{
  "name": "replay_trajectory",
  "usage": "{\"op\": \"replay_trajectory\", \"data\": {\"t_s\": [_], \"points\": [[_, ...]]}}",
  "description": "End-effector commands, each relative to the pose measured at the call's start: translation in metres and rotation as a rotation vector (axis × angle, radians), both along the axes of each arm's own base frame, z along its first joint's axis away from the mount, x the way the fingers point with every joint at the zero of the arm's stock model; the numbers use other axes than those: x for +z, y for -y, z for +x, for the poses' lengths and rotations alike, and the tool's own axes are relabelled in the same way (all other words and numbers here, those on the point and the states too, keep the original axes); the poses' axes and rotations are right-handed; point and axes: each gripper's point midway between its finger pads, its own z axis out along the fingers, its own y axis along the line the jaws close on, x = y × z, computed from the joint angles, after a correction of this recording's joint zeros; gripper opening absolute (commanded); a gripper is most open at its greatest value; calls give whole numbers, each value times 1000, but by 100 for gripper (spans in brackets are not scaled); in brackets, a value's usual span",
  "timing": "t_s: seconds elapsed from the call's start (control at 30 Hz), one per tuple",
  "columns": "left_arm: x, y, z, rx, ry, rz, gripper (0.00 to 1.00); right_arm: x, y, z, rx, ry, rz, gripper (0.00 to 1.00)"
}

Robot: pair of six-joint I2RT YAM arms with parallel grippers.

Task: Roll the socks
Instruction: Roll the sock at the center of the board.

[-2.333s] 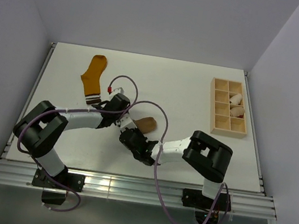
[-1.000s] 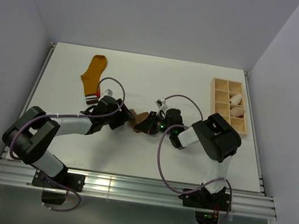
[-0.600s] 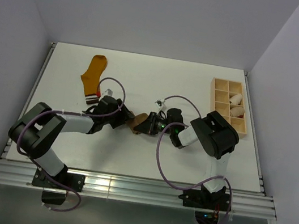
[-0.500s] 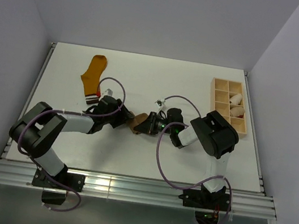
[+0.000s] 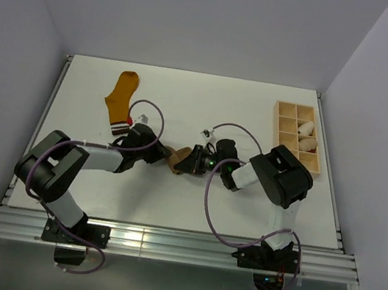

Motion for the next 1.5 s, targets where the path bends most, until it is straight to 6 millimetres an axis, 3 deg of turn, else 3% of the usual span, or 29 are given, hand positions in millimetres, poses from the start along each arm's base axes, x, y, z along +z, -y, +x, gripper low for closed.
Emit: {"op": "replay_trajectory", "data": {"t_s": [0.0, 0.03, 0.1, 0.13, 0.17, 0.23, 0.27, 0.33, 0.4, 0.6, 0.87, 1.07, 1.2, 1.3, 1.47], "points": [[-7, -7, -3, -25, -32, 90, 0, -33, 24, -15, -24, -51, -193, 25], [-7, -8, -3, -25, -37, 103, 0, -22, 24, -11, -30, -13, -195, 29], [-4, -9, -4, -43, -49, 132, 0, -20, 30, -6, -51, 50, -279, 43], [-4, -8, -4, -50, -52, 140, 0, -6, 29, -1, -65, 105, -291, 47], [-1, -12, 2, -29, -37, 161, 0, -9, 34, -4, -55, 127, -355, 53], [-2, -15, 0, -35, -52, 193, 0, 10, 32, 6, -108, 241, -427, 60], [0, -15, 2, -37, -45, 208, 0, 8, 35, 3, -92, 277, -485, 64], [-2, -17, -1, -46, -61, 228, 0, 24, 31, 8, -136, 385, -556, 66], [-1, -15, 0, -59, -62, 238, 0, 33, 21, 1, -108, 486, -609, 68], [-5, -14, -3, -80, -94, 276, 0, 54, 11, 8, -140, 684, -723, 68], [-5, -10, -3, -95, -107, 285, 1, 52, -21, 4, -66, 844, -825, 68], [-5, -6, -5, -102, -117, 272, 0, 36, -33, -1, -22, 870, -881, 66], [-5, -3, -6, -109, -120, 269, 0, 12, -34, -4, 7, 853, -938, 62], [-3, -2, -6, -110, -119, 261, 0, -4, -29, -4, 9, 838, -980, 50], [-2, 0, -7, -107, -126, 248, 0, -22, -19, -5, -12, 795, -1030, 18]]}}
